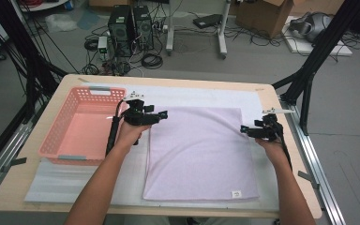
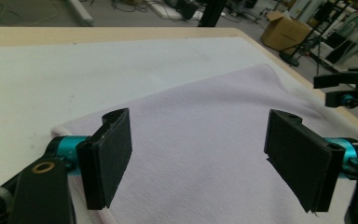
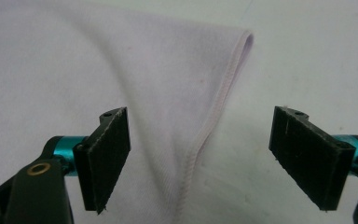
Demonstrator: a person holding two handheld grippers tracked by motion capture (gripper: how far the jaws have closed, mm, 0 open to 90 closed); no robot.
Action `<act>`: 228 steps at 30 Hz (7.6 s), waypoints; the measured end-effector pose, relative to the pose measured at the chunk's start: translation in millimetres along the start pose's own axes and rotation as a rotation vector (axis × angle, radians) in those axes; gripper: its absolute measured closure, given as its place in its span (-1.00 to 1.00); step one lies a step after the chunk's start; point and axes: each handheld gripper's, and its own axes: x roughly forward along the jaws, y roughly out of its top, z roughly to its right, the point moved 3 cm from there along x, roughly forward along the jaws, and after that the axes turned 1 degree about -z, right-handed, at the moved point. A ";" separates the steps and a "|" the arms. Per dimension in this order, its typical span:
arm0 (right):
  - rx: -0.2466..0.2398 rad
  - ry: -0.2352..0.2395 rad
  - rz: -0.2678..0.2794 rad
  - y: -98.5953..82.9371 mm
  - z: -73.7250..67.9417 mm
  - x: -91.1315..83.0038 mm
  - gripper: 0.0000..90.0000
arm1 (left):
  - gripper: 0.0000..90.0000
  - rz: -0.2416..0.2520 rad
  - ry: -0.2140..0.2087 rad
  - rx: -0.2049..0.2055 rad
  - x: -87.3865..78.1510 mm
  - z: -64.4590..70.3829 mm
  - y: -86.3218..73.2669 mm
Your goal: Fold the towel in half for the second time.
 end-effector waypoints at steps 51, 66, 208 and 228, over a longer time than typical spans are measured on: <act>-0.049 -0.091 -0.071 31.0 6.4 37.3 0.91 | 0.92 -0.087 0.300 -0.040 37.7 -35.0 -1.6; -0.013 -0.107 -0.090 26.0 6.5 48.4 0.27 | 0.92 -0.093 0.279 -0.058 36.6 -36.4 -3.0; -0.132 -0.036 -0.038 -134.2 -102.3 -111.5 0.90 | 0.75 -0.166 -0.006 0.121 -114.0 104.3 -156.5; -0.119 -0.042 0.014 -129.4 -106.3 -133.5 0.37 | 0.31 -0.024 -0.041 0.070 -143.3 99.4 -143.8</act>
